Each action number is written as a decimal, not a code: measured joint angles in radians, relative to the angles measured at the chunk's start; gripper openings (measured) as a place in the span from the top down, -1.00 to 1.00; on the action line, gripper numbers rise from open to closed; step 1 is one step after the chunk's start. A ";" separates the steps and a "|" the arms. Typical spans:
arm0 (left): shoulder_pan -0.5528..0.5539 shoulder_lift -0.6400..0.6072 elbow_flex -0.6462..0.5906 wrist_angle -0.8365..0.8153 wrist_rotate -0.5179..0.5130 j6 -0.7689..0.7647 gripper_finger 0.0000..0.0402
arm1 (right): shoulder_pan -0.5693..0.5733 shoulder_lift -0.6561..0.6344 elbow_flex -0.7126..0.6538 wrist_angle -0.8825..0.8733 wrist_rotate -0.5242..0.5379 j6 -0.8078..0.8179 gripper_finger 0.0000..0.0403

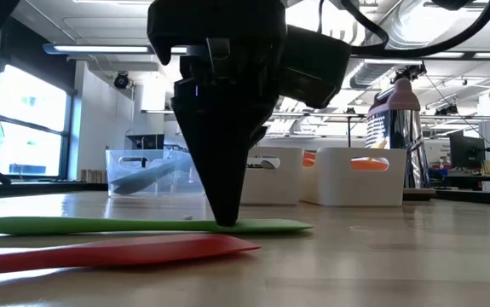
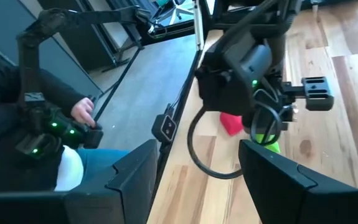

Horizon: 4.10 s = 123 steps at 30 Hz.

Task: Pick & Place Kitchen Items
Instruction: Put the green spatula into the right white bin

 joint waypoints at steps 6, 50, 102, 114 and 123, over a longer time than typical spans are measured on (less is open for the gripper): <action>0.001 0.000 0.000 0.000 0.014 -0.004 0.67 | 0.021 0.000 0.000 0.002 0.001 0.000 -0.08; -0.018 0.004 0.000 0.024 -0.007 -0.060 0.10 | 0.024 0.000 0.000 -0.004 0.002 -0.012 -0.08; -0.034 0.063 0.001 0.192 -0.049 -0.063 -0.11 | 0.025 0.083 0.000 -0.005 -0.033 0.018 -0.08; -0.054 0.063 0.001 0.170 -0.051 -0.063 -0.11 | 0.025 0.083 0.000 -0.009 -0.033 0.018 -0.08; -0.074 0.061 0.001 0.146 -0.056 -0.058 -0.11 | 0.025 0.083 0.000 -0.012 -0.033 0.024 -0.08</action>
